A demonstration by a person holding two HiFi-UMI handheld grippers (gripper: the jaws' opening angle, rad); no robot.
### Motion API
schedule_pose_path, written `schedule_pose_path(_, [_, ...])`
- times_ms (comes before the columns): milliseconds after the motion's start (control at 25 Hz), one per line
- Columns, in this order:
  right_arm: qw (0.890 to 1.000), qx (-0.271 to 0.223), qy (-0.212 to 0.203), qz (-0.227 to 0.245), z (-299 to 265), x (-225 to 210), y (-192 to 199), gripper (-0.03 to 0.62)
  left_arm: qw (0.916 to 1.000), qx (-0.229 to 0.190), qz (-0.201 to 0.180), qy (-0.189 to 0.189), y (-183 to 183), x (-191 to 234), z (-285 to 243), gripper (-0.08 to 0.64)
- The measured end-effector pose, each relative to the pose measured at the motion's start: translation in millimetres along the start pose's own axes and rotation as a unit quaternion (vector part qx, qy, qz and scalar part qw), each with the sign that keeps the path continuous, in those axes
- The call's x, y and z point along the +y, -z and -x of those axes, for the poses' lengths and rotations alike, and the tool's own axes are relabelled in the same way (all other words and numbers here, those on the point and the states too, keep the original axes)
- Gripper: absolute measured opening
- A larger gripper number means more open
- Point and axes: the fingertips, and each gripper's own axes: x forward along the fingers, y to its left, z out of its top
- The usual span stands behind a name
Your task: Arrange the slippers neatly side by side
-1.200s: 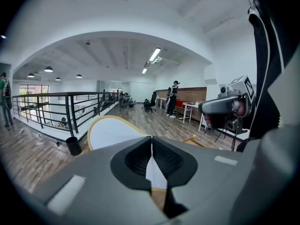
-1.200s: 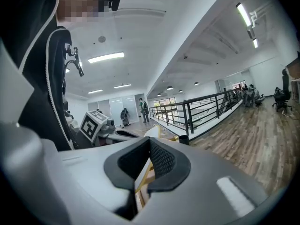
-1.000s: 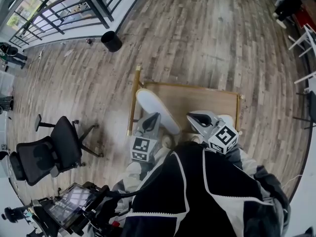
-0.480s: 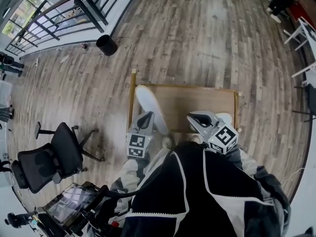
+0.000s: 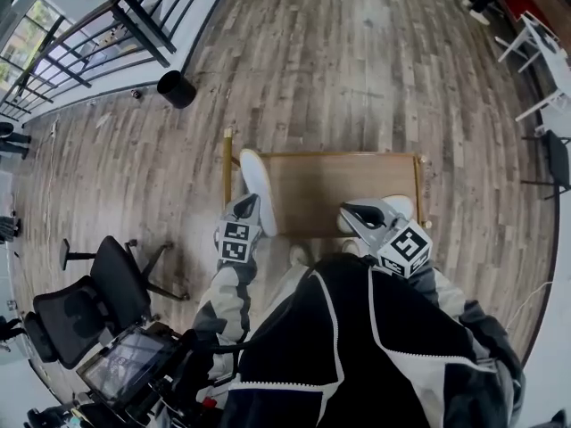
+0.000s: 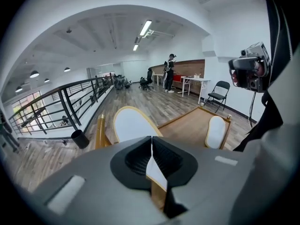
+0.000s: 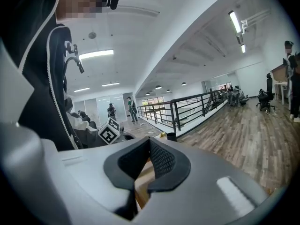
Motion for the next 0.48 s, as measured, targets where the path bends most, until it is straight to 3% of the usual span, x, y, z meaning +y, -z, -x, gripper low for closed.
schedule_pose_path(480, [0.999, 0.009, 0.046, -0.016, 15, -14, 7, 0.005, 0.9957, 0.090, 0.023, 0.008, 43, 13, -71, 0.026])
